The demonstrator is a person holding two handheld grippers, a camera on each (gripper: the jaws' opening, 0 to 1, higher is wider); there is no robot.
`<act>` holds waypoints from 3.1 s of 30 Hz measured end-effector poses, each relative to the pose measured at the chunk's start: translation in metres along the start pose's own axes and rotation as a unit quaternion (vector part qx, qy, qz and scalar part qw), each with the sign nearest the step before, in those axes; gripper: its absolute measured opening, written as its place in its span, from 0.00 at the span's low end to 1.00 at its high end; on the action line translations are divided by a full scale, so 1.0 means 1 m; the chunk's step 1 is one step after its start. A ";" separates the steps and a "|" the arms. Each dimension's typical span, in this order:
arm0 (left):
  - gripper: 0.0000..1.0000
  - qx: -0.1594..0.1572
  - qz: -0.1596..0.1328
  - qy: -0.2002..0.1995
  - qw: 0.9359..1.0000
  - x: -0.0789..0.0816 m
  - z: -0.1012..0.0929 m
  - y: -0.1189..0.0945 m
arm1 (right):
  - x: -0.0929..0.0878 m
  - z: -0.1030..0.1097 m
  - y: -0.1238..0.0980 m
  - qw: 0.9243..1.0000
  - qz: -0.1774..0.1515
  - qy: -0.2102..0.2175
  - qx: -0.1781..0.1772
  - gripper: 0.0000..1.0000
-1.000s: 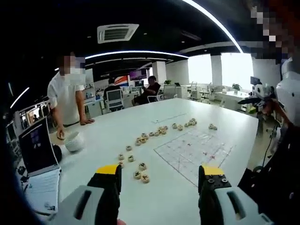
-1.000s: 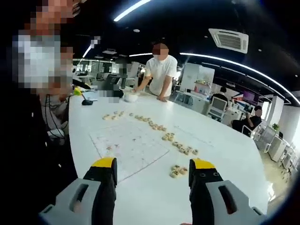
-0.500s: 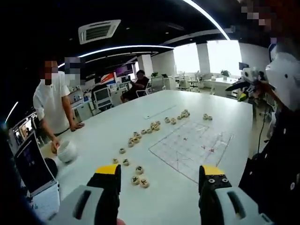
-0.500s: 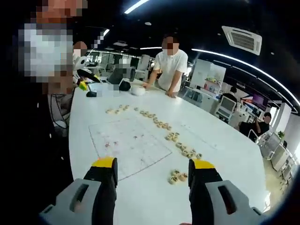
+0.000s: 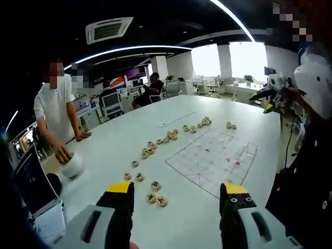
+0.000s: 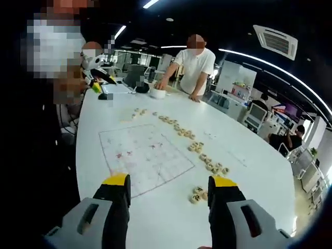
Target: Pick up the chess pieces one by one and place each piece onto its starting position on the chessboard, setting the pieces on their correct points until all the chess pieces are arranged in the starting layout
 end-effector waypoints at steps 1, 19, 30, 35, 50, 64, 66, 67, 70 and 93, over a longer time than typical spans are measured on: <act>0.67 -0.002 0.000 0.002 1.000 0.001 0.000 0.001 | 0.002 0.000 0.000 1.000 0.000 -0.002 -0.004 0.60; 0.64 -0.027 0.013 0.009 1.000 0.015 -0.001 0.016 | 0.004 0.003 -0.008 1.000 -0.002 0.001 -0.013 0.61; 0.65 -0.035 0.016 0.024 0.999 0.023 -0.002 0.020 | 0.004 0.003 -0.008 1.000 -0.002 0.001 -0.011 0.61; 0.66 -0.034 0.019 0.028 0.999 0.026 0.003 0.024 | 0.000 0.003 -0.006 1.000 0.002 0.003 -0.012 0.60; 0.65 -0.036 0.046 0.045 0.997 0.035 0.014 0.045 | -0.007 0.009 -0.008 1.000 0.007 0.011 -0.014 0.59; 0.65 -0.040 0.073 0.060 0.995 0.042 0.038 0.058 | -0.012 0.013 -0.014 1.000 0.007 0.015 -0.020 0.58; 0.65 -0.050 0.067 0.049 0.995 0.045 0.042 0.059 | -0.013 0.014 -0.013 1.000 0.008 0.015 -0.019 0.58; 0.65 -0.050 0.066 0.049 0.995 0.047 0.043 0.060 | -0.013 0.015 -0.013 1.000 0.008 0.015 -0.019 0.58; 0.65 -0.043 0.069 0.057 0.995 0.052 0.046 0.062 | -0.015 0.016 -0.014 1.000 0.008 0.017 -0.019 0.58; 0.66 -0.081 0.061 0.137 0.985 0.120 0.011 0.081 | -0.028 0.009 -0.029 0.997 0.010 0.048 -0.053 0.56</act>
Point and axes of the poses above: the point that each gripper's makers call its tool centre point, and the gripper's own axes: y roughly forward along the fingers, z roughly to its left, x roughly out of its top, the point moved 6 cm from there along -y, roughly backward along the fingers, and after that the axes turned 15 degrees about z, right-handed, at the moved point
